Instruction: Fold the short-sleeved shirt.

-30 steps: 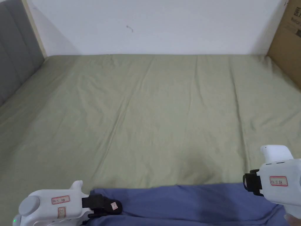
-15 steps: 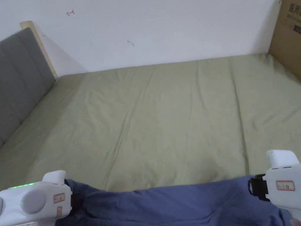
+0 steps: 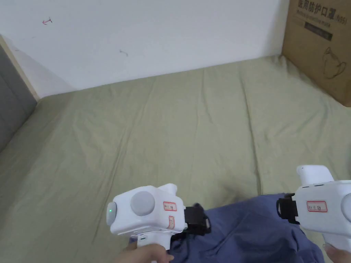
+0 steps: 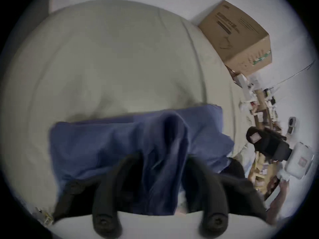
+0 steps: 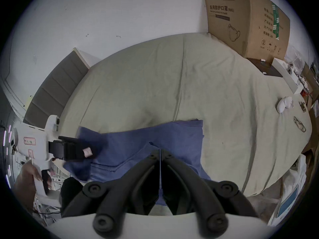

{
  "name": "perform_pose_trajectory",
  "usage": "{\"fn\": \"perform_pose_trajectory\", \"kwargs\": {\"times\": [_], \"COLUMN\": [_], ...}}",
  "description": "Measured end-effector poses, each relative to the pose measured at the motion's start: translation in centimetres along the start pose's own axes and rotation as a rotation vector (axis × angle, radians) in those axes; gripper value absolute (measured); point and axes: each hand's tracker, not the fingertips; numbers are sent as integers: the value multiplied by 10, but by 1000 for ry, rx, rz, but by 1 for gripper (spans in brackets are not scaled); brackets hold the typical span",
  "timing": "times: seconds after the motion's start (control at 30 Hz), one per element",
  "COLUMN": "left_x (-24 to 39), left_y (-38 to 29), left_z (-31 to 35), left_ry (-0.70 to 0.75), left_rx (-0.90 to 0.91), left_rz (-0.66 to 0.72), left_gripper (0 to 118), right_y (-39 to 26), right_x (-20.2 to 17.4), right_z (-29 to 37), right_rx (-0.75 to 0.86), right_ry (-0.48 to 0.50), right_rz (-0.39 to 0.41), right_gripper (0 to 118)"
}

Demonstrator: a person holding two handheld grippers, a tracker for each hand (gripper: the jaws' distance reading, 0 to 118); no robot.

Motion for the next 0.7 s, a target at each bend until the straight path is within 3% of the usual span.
{"fn": "perform_pose_trajectory", "kwargs": {"times": [0.07, 0.1, 0.27, 0.3, 0.33, 0.37, 0.4, 0.43, 0.57, 0.7], "left_x": [5, 4, -12, -16, -20, -25, -29, -33, -35, -15], "left_y": [0, 0, 4, 3, 1, 0, -2, -4, -11, -19], "left_z": [-3, 0, 30, 39, 46, 51, 53, 53, 35, -11], "left_ry": [-40, -34, 7, 6, 11, 41, 62, 70, -12, 8], "left_rx": [-28, -17, 23, 63, 102, 120, 113, 107, 28, -86], "left_rz": [8, 6, -37, -68, -89, -99, -90, -83, -56, -121], "left_gripper": [99, 114, 112, 105, 89, 51, 21, 2, 3, 3], "right_y": [-1, -1, -1, -1, -1, -1, -1, -1, 0, 0], "right_x": [1, 1, -1, -2, -3, -5, -6, -8, -9, -7], "right_z": [-2, -3, -12, -13, -15, -16, -17, -18, -17, -17], "right_rx": [-4, -8, -18, -19, -19, -20, -20, -17, 3, -7], "right_ry": [5, 8, 20, 23, 27, 32, 35, 36, 56, 46], "right_rz": [-4, -3, 0, -1, -2, -1, 1, 2, 4, 8], "right_gripper": [1, 1, 1, 1, 1, 1, 0, 1, 1, 1]}}
